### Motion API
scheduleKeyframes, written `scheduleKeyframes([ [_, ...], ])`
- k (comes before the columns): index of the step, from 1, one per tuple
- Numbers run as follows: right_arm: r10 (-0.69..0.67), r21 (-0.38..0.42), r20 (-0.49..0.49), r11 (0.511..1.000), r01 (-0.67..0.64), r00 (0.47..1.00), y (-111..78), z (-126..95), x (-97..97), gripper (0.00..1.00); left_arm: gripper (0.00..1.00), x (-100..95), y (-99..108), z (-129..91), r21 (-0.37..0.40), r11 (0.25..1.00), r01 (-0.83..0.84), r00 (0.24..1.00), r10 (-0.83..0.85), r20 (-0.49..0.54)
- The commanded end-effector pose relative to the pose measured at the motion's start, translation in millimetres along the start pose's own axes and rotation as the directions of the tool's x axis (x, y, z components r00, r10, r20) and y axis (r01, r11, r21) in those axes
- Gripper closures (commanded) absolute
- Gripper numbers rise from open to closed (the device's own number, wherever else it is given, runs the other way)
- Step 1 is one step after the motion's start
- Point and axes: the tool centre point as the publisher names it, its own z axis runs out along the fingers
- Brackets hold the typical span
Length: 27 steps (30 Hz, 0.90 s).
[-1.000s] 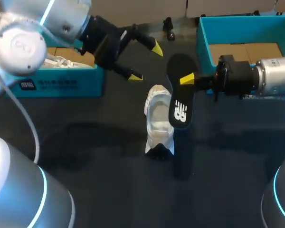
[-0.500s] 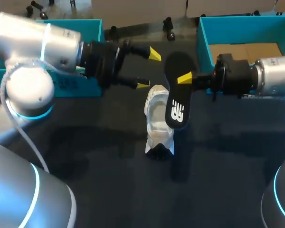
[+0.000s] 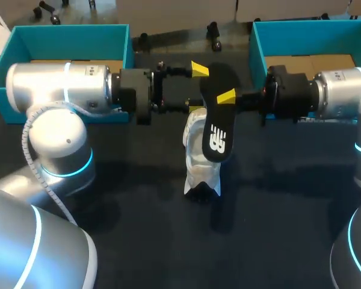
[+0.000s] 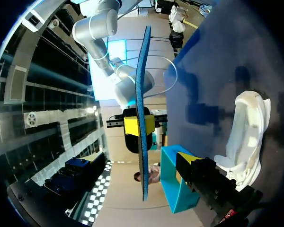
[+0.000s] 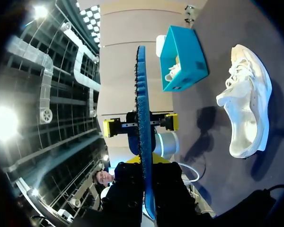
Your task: Take the shoe out of the shoebox, open the shoe tongue, remove and reinsert the insole, then place the shoe into the shoebox
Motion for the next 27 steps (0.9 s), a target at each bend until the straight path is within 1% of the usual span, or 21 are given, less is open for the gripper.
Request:
scheduleKeyframes([
  [1, 0.002, 0.011, -0.003, 1.000, -0.002, 1.000, 3.7, 6.6, -2.0, 1.00, 0.00, 1.3, 6.1, 13.9, 0.003, 1.000, -0.009, 0.999, 0.009, 0.045],
  [3, 0.010, 0.018, 0.000, 1.000, -0.010, 1.000, 3.6, 9.0, -0.6, 1.00, 0.00, 0.5, 7.6, 17.9, -0.009, 1.000, -0.008, 0.999, 0.008, 0.043],
  [5, 0.013, 0.024, -0.001, 1.000, -0.013, 1.000, 3.5, 11.0, -0.4, 1.00, 0.17, -0.2, 9.2, 22.0, -0.014, 1.000, -0.003, 0.999, 0.004, 0.045],
  [7, 0.015, 0.026, -0.002, 1.000, -0.015, 1.000, 3.3, 11.5, -0.3, 1.00, 0.27, -0.9, 8.8, 25.7, -0.008, 1.000, -0.007, 0.999, 0.007, 0.047],
  [8, 0.015, 0.024, -0.002, 1.000, -0.015, 1.000, 3.3, 11.5, -0.3, 1.00, 0.29, -1.2, 8.2, 27.4, -0.006, 1.000, -0.007, 0.999, 0.007, 0.049],
  [10, 0.011, 0.018, -0.002, 1.000, -0.011, 1.000, 4.8, 12.4, 2.0, 1.00, 0.48, -1.1, 7.2, 29.5, 0.000, 1.000, -0.011, 0.999, 0.011, 0.052],
  [14, 0.009, 0.014, -0.001, 1.000, -0.009, 1.000, 5.8, 12.2, 1.3, 1.00, 0.54, 0.2, 4.8, 32.1, 0.006, 1.000, -0.010, 0.999, 0.010, 0.053],
  [16, 0.010, 0.011, -0.001, 1.000, -0.010, 1.000, 5.7, 11.9, 0.7, 1.00, 0.55, 1.2, 4.6, 32.2, 0.006, 1.000, -0.008, 0.999, 0.008, 0.052],
  [19, 0.011, 0.008, 0.000, 1.000, -0.011, 1.000, 5.8, 12.0, 1.4, 1.00, 0.57, 2.7, 4.3, 31.0, 0.006, 1.000, -0.007, 0.999, 0.006, 0.052],
  [25, 0.013, 0.002, 0.004, 1.000, -0.013, 1.000, 6.4, 9.8, 2.4, 1.00, 0.64, 5.2, 5.4, 27.9, 0.002, 1.000, -0.001, 0.999, 0.001, 0.048],
  [26, 0.013, 0.002, 0.005, 1.000, -0.013, 1.000, 6.7, 9.6, 2.6, 1.00, 0.67, 5.4, 5.3, 27.5, 0.001, 1.000, 0.000, 0.999, 0.000, 0.049],
  [27, 0.013, 0.001, 0.005, 1.000, -0.013, 1.000, 7.1, 9.4, 2.6, 1.00, 0.77, 5.8, 5.2, 27.2, 0.001, 1.000, 0.002, 0.999, -0.002, 0.049],
])
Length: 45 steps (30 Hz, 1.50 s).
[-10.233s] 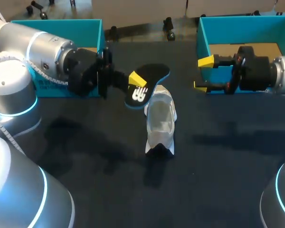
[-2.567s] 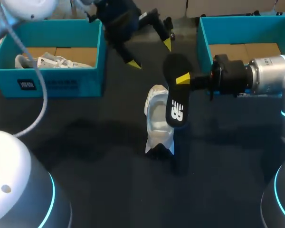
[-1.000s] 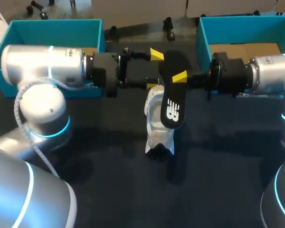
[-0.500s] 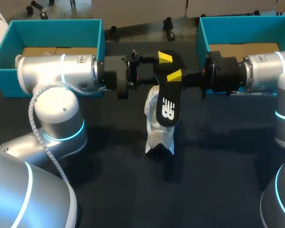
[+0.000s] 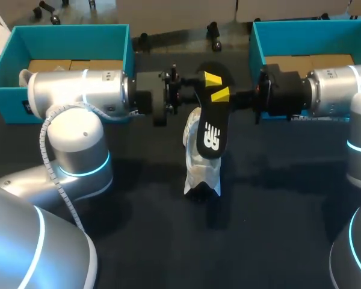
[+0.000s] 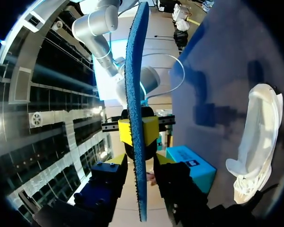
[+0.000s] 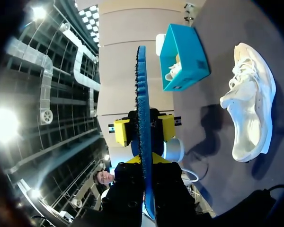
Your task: Take the shoe out of the shoebox, open the shoe tongue, remove and reinsert the insole, then place the shoe into the shoebox
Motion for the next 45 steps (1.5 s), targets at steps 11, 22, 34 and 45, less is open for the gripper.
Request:
scheduleKeyframes([
  [11, 0.001, -0.003, 0.009, 1.000, -0.001, 1.000, 2.0, -0.9, 1.2, 1.00, 1.00, 5.4, -3.4, -0.8, 0.001, 1.000, 0.011, 1.000, -0.011, 0.002],
  [22, -0.030, -0.069, 0.073, 0.997, 0.035, 0.997, -6.7, -12.1, -2.5, 0.00, 1.00, 13.7, -8.8, -4.6, 0.040, 0.998, 0.054, 0.998, -0.052, -0.033],
  [34, -0.146, -0.100, 0.268, 0.979, 0.178, 0.952, -16.7, -39.1, 8.6, 0.00, 1.00, 25.4, -23.6, -18.3, 0.053, 0.984, 0.171, 0.983, -0.167, -0.077],
  [45, -0.359, 0.050, 0.521, 0.919, 0.392, 0.774, -15.6, -58.1, 18.4, 0.00, 1.00, 31.1, -42.0, -29.7, 0.056, 0.928, 0.367, 0.928, -0.362, -0.090],
])
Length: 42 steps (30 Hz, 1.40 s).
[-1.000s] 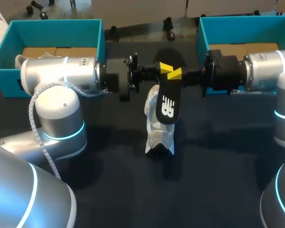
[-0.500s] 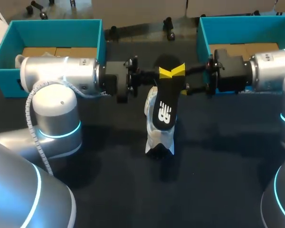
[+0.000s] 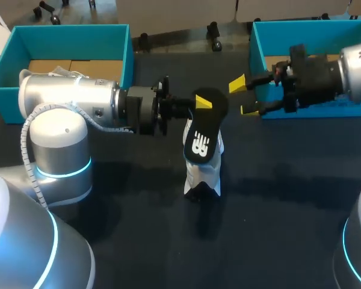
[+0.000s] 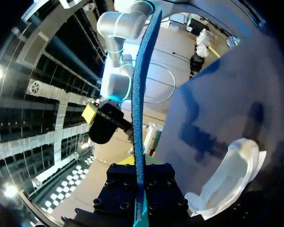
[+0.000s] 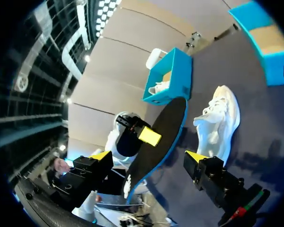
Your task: Take the shoe out of the shoebox, open the shoe tongue, remove and reinsert the insole, then place the shoe into the shoebox
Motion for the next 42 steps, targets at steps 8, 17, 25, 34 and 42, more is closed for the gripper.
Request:
scheduleKeyframes([
  [8, -0.249, 0.106, 0.288, 0.968, 0.228, 0.925, 2.6, -20.7, 7.7, 0.00, 1.00, 11.0, -16.2, -13.0, 0.011, 0.994, 0.109, 0.994, -0.109, -0.006],
  [17, -0.274, 0.147, 0.344, 0.960, 0.237, 0.898, 4.1, -22.1, 6.0, 0.00, 1.00, 19.6, -22.7, -14.9, 0.051, 0.990, 0.131, 0.991, -0.131, 0.000],
  [25, -0.274, 0.147, 0.344, 0.960, 0.237, 0.898, 4.1, -22.1, 6.0, 0.00, 1.00, 19.6, -22.7, -14.9, 0.051, 0.990, 0.131, 0.991, -0.131, 0.000],
  [34, -0.274, 0.147, 0.344, 0.960, 0.237, 0.898, 4.1, -22.1, 6.0, 0.00, 1.00, 19.6, -22.7, -14.9, 0.051, 0.990, 0.131, 0.991, -0.131, 0.000],
  [42, -0.378, 0.166, 0.303, 0.925, 0.342, 0.875, 0.4, -25.5, -2.0, 0.00, 1.00, 18.6, -26.9, -10.6, 0.063, 0.986, 0.157, 0.988, -0.157, -0.017],
])
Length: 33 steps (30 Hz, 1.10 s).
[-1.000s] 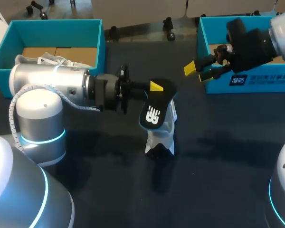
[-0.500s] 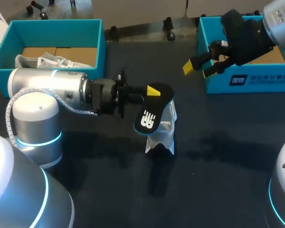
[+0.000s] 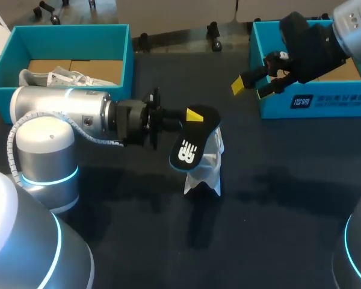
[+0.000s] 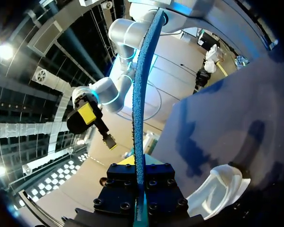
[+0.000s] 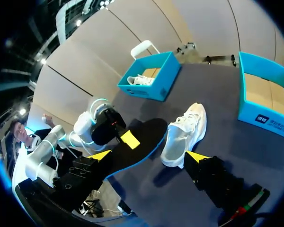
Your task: Take the shoe out of the shoebox, open the shoe tongue, remove and reinsert the insole, then place the shoe into the shoebox
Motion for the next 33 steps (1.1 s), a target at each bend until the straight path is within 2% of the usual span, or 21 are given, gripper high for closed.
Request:
scheduleKeyframes([
  [1, -0.102, -0.015, -0.015, 0.995, 0.102, 0.995, -9.1, 0.3, -8.8, 0.00, 1.00, 0.7, -1.1, 3.9, 0.006, 1.000, 0.019, 1.000, -0.019, -0.023],
  [2, -0.170, -0.011, 0.007, 0.985, 0.170, 0.985, -10.2, 0.4, -10.3, 0.00, 1.00, 1.7, -2.8, 3.4, 0.011, 1.000, 0.026, 0.999, -0.026, -0.023],
  [4, -0.165, 0.051, 0.057, 0.985, 0.163, 0.985, -11.8, 3.3, -10.5, 0.00, 1.00, 2.8, -4.9, 1.0, 0.004, 1.000, 0.028, 0.999, -0.028, -0.028],
  [5, -0.225, 0.058, 0.082, 0.973, 0.221, 0.971, -12.7, 3.6, -12.3, 0.00, 1.00, 2.6, -6.4, -0.8, 0.006, 0.999, 0.036, 0.999, -0.036, -0.027],
  [8, -0.306, 0.100, 0.110, 0.950, 0.295, 0.946, -15.4, 8.2, -15.1, 0.00, 1.00, 0.4, -12.1, -7.4, 0.016, 0.998, 0.063, 0.998, -0.063, -0.027],
  [12, -0.411, 0.117, 0.124, 0.910, 0.398, 0.903, -21.1, 11.2, -21.5, 0.00, 1.00, -1.0, -12.7, -11.8, 0.018, 0.995, 0.094, 0.995, -0.093, -0.037],
  [13, -0.459, 0.127, 0.135, 0.887, 0.444, 0.878, -21.7, 11.9, -21.7, 0.00, 1.00, -1.2, -12.4, -12.4, 0.016, 0.995, 0.095, 0.995, -0.094, -0.037],
  [19, -0.622, 0.201, 0.070, 0.774, 0.600, 0.780, -18.6, 18.4, -18.1, 0.00, 1.00, -3.2, -12.8, -15.9, 0.015, 0.989, 0.144, 0.989, -0.144, -0.032],
  [21, -0.648, 0.224, 0.026, 0.746, 0.627, 0.761, -16.8, 21.2, -16.9, 0.00, 1.00, -3.6, -13.7, -17.0, 0.011, 0.988, 0.151, 0.988, -0.150, -0.034],
  [22, -0.607, 0.228, 0.027, 0.777, 0.587, 0.794, -16.3, 22.7, -18.6, 0.00, 1.00, -3.8, -13.9, -17.6, 0.009, 0.988, 0.157, 0.987, -0.157, -0.035],
  [33, -0.607, 0.228, 0.027, 0.777, 0.587, 0.794, -16.3, 22.7, -18.6, 0.00, 1.00, 4.0, -14.1, -22.0, -0.013, 0.976, 0.218, 0.976, -0.218, -0.021],
])
